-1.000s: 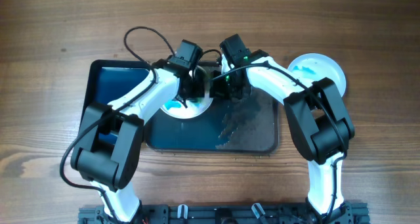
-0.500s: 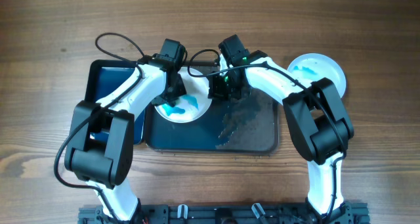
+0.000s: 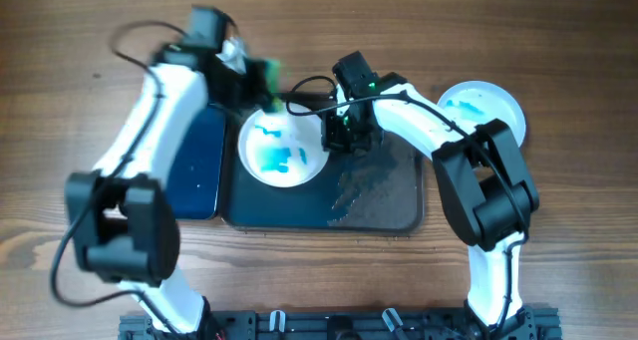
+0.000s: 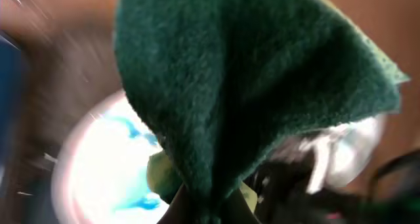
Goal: Clean dirty plates on tray and stack at the side
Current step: 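Carry plate right with right gripper and stack on plate pile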
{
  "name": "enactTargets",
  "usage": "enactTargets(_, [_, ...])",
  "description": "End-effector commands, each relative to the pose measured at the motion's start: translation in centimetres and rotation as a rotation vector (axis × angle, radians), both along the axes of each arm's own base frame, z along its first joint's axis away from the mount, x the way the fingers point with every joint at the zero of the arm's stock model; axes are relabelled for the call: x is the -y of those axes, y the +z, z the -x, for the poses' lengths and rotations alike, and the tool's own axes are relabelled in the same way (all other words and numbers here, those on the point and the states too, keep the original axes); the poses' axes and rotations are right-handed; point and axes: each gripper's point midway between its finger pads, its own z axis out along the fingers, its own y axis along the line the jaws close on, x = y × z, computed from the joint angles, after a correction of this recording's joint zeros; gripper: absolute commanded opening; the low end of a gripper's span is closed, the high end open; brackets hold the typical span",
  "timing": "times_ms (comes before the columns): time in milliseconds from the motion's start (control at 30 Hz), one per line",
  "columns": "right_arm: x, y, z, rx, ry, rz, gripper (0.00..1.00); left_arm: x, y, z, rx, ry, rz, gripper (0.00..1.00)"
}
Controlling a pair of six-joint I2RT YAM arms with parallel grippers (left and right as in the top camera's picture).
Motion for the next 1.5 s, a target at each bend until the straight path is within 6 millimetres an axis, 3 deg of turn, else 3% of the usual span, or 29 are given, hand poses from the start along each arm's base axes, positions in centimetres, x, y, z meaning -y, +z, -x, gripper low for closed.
enactTargets(0, [3.1, 6.8, -3.7, 0.297, 0.014, 0.17, 0.04, -5.3, 7.2, -1.9, 0.185, 0.112, -0.024, 0.04])
enactTargets(67, [5.3, 9.3, -4.2, 0.4, 0.012, 0.293, 0.04, -7.2, 6.9, -1.6, 0.162, 0.155, -0.052, 0.04])
enactTargets(133, [8.4, 13.7, -4.5, 0.574, 0.021, 0.528, 0.04, -8.0, 6.4, -1.3, 0.139, 0.175, -0.059, 0.04])
enactTargets(233, [10.2, 18.2, -4.2, 0.74, -0.015, 0.752, 0.04, -8.6, 6.2, -1.4, 0.14, 0.188, -0.095, 0.04])
enactTargets(400, [9.7, 24.3, -2.5, 0.982, -0.014, 1.044, 0.05, -9.0, 6.1, -1.4, 0.14, 0.197, -0.121, 0.04])
enactTargets(633, [7.0, 28.5, 0.4, 1.176, -0.001, 1.227, 0.04, -9.4, 5.9, -1.5, 0.14, 0.209, -0.151, 0.04])
enactTargets(767, [5.9, 28.5, 1.0, 1.192, 0.044, 1.224, 0.04, -9.5, 5.9, -1.5, 0.14, 0.211, -0.155, 0.04])
enactTargets(833, [5.4, 27.6, 1.0, 1.165, 0.08, 1.175, 0.04, -9.6, 5.9, -1.5, 0.14, 0.214, -0.161, 0.04])
enactTargets(900, [4.6, 26.1, 1.1, 1.121, 0.136, 1.105, 0.04, -9.6, 5.9, -1.5, 0.14, 0.214, -0.161, 0.04])
enactTargets(967, [3.3, 23.4, 1.5, 1.029, 0.226, 0.967, 0.04, -9.6, 5.9, -1.5, 0.14, 0.214, -0.161, 0.04])
enactTargets(1133, [1.4, 18.7, 2.0, 0.791, 0.242, 0.618, 0.04, -9.6, 5.9, -1.5, 0.14, 0.213, -0.161, 0.04])
enactTargets(1200, [1.5, 18.1, 1.5, 0.706, 0.225, 0.489, 0.04, -9.6, 5.9, -1.5, 0.14, 0.213, -0.161, 0.04])
enactTargets(1267, [2.8, 19.0, 0.2, 0.647, 0.16, 0.362, 0.04, -9.6, 5.9, -1.5, 0.14, 0.213, -0.161, 0.04])
enactTargets(1367, [8.0, 21.4, -2.4, 0.572, -0.066, 0.197, 0.04, -9.7, 5.9, -1.5, 0.14, 0.216, -0.168, 0.04])
enactTargets(1400, [9.9, 21.9, -3.0, 0.552, -0.138, 0.167, 0.04, -9.9, 5.8, -1.5, 0.14, 0.22, -0.178, 0.04])
enactTargets(1467, [16.1, 22.2, -4.4, 0.513, -0.329, 0.183, 0.04, -10.0, 5.8, -1.5, 0.14, 0.222, -0.182, 0.04])
